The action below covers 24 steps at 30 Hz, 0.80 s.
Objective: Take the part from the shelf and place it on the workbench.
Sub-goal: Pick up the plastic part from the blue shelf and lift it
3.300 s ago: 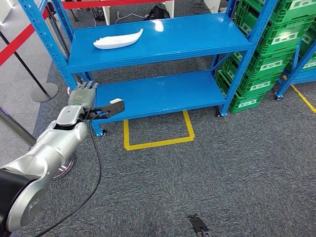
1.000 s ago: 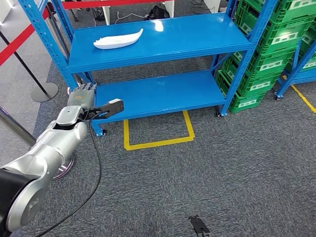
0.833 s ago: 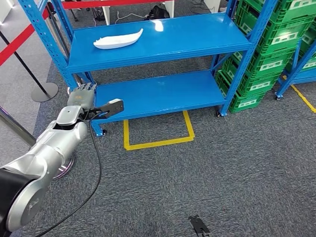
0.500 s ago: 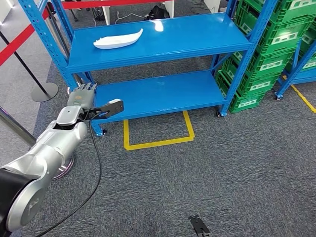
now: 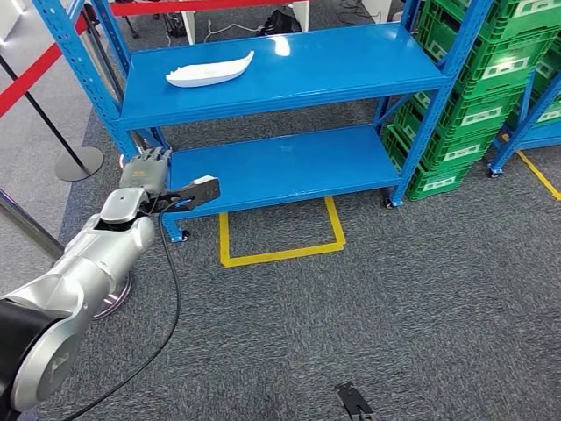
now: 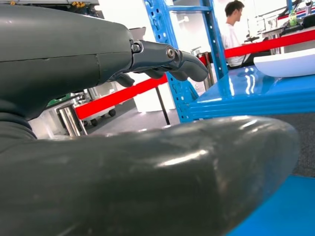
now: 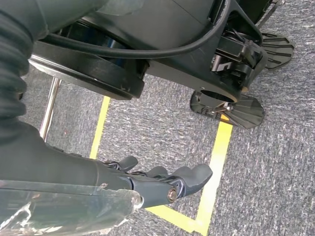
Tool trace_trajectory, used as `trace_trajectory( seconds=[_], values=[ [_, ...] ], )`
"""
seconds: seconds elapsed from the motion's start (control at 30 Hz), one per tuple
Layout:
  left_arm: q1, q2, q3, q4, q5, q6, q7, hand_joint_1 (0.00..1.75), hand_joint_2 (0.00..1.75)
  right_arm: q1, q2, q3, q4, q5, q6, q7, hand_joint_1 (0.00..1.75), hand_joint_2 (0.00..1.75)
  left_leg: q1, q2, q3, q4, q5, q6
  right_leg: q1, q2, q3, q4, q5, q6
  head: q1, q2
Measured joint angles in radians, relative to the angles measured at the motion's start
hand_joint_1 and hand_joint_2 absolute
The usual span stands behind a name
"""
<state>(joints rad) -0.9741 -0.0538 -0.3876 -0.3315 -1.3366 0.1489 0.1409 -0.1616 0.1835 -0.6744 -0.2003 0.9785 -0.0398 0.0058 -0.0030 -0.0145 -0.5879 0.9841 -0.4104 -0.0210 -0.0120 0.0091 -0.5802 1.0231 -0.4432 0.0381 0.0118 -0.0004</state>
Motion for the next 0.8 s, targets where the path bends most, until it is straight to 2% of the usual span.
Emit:
trace_trajectory(
  seconds=[0.8],
  values=[
    [0.000, 0.000, 0.001, 0.000, 0.009, 0.001, -0.021, 0.00, 0.00, 0.000, 0.000, -0.002, 0.000, 0.002, 0.002, -0.001, 0.00, 1.75, 0.000, 0.000, 0.000, 0.000, 0.000, 0.000, 0.000, 0.000, 0.000, 0.000, 0.000, 0.000, 0.000, 0.000]
  ],
)
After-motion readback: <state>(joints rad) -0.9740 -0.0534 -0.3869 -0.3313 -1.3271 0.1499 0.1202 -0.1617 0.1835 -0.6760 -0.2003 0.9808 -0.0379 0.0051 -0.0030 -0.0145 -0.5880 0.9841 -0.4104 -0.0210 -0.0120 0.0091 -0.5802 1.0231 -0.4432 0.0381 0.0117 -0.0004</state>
